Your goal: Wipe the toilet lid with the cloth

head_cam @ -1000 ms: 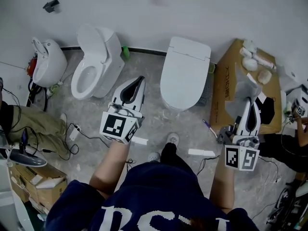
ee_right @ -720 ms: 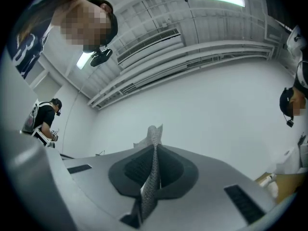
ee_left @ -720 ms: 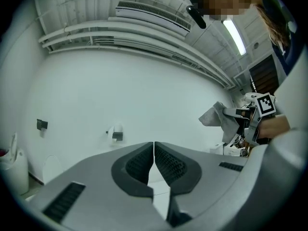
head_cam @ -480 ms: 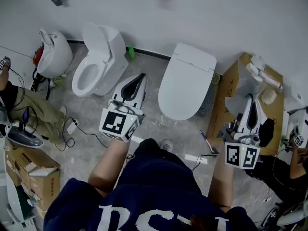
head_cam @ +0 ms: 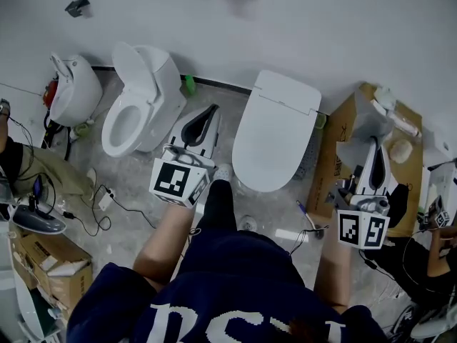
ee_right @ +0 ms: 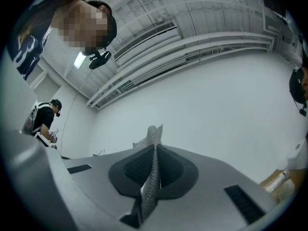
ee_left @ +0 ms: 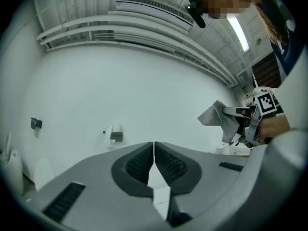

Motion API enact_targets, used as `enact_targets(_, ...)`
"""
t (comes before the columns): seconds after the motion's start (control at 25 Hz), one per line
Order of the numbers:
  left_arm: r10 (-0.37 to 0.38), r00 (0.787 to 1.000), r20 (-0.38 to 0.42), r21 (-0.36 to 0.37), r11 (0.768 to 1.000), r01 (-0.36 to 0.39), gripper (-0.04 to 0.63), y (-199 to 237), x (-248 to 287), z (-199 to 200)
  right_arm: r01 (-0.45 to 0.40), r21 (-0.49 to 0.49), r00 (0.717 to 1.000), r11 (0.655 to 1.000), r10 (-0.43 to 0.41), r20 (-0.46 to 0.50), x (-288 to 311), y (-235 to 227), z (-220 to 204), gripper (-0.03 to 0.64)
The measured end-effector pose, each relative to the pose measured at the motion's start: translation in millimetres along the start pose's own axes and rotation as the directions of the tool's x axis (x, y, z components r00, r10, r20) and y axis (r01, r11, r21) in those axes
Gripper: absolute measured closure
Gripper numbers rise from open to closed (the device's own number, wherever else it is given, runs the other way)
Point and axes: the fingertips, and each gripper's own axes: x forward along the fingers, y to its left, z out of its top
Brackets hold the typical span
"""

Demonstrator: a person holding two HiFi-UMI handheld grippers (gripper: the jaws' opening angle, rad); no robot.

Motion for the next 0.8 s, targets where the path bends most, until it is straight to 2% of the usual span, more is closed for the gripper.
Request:
enact_targets(0.2,-0.061,0.998,0.01,-0.014,0.998,0.061,0.571,40,73,-14,0.037,-0.064,0.999,0.997,-0.037,-0.008,61,-4,-29,0.594)
enact_targets(0.36,-0.126,0.992,0.0,-0.018,0.992,0.126,0.571,81,142,-19,0.069,-0.06,0.997,0.996,-0.07,-0.014,129,-3,-53,0.593)
enact_targets(0.6,-0.224,0.974,-0.017,-0.035,0.974,0.224,0.571,141,233,-41,0.16,-0.049,0.986,0.986,-0.162,-0.038,207,-3,-103,0.594)
enact_targets(0.8,-0.297,0.953,-0.059,-0.056,0.954,0.293,0.571,156,291,-79,0.255,-0.031,0.962,0.966,-0.257,-0.088,240,-23,-152,0.594)
